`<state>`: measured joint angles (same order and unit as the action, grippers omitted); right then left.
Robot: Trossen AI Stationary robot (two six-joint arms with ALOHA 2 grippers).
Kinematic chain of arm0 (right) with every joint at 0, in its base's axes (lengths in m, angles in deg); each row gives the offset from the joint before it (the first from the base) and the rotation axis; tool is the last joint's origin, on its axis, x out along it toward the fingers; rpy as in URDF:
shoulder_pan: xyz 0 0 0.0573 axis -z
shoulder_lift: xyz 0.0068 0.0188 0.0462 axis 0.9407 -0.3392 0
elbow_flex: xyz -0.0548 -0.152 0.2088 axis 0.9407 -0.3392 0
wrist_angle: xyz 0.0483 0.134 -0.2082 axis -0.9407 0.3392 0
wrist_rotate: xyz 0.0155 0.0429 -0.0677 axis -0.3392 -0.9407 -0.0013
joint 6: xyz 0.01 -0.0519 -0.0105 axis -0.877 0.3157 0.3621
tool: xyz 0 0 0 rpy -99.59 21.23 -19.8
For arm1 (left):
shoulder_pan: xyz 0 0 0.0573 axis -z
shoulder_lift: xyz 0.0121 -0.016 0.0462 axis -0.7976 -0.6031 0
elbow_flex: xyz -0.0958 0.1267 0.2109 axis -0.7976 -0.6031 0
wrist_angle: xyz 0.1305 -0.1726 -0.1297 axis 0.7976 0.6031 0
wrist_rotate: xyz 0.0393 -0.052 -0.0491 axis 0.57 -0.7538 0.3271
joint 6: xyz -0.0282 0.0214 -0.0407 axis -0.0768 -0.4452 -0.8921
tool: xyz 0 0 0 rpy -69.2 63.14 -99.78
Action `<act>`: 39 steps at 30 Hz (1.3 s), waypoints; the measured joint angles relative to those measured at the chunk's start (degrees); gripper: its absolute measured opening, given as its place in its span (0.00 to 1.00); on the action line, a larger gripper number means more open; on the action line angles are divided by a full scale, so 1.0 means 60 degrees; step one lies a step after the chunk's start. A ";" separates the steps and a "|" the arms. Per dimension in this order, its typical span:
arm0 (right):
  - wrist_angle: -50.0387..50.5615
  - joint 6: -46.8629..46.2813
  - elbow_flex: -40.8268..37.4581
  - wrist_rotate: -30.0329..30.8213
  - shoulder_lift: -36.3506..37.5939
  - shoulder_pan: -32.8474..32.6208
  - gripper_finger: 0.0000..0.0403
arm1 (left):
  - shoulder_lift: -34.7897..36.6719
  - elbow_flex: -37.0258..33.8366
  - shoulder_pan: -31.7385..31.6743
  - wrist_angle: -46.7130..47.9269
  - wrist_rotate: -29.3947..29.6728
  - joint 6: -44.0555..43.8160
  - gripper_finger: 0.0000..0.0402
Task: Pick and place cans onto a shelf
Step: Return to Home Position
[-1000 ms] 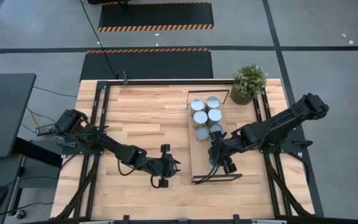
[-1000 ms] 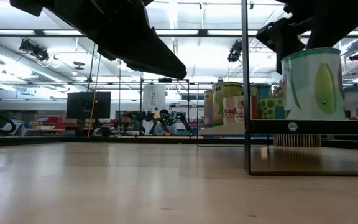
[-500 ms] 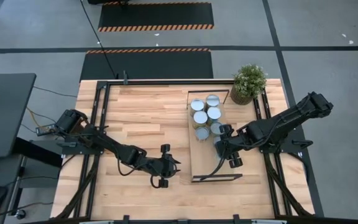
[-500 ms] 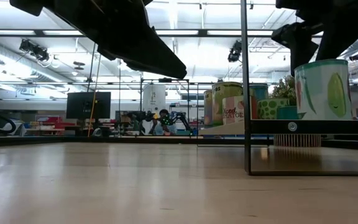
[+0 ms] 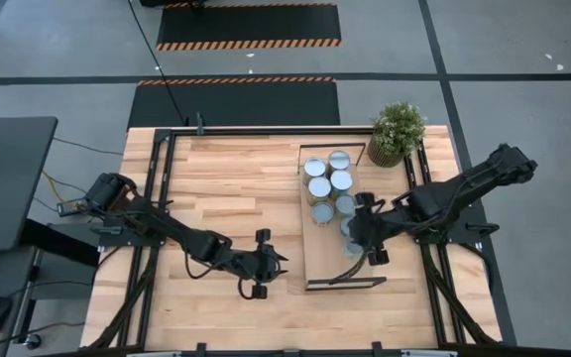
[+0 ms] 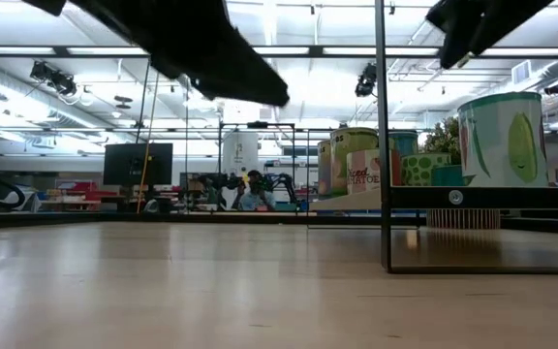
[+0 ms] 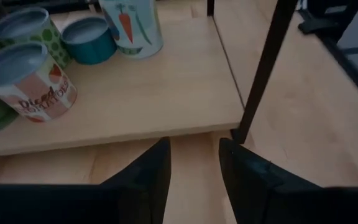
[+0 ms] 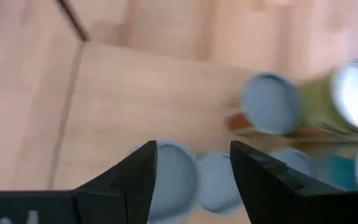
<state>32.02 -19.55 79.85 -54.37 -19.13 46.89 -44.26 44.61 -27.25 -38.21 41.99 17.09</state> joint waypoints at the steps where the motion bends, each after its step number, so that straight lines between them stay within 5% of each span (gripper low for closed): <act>1: 0.0144 -0.0169 -0.0006 0.0397 0.0167 -0.0088 0.52 | 0.0080 0.0006 0.0021 0.0053 -0.0009 0.0024 0.35; 5: 0.0495 -0.1080 -0.0517 0.1511 0.0946 -0.0379 0.52 | 0.0363 0.0006 0.0117 0.0602 -0.0006 0.0045 0.35; 17: -0.1294 -0.2236 -0.2449 0.1810 0.3433 -0.1547 0.52 | 0.0907 -0.0599 -0.0016 0.0236 -0.0149 0.0240 0.35; 31: -0.4807 -0.0948 -0.4726 0.1901 0.5967 -0.1661 0.52 | 0.2778 -0.2854 -0.0191 -0.2413 0.0005 0.0219 0.35; 39: -0.6776 0.0374 -0.5964 0.1423 0.7182 -0.1248 0.52 | 0.4164 -0.3605 -0.0346 -0.2387 0.0267 0.0064 0.35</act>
<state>-8.63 -17.31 44.07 -45.83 23.96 39.40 -19.28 22.98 -29.32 -52.54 43.59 17.48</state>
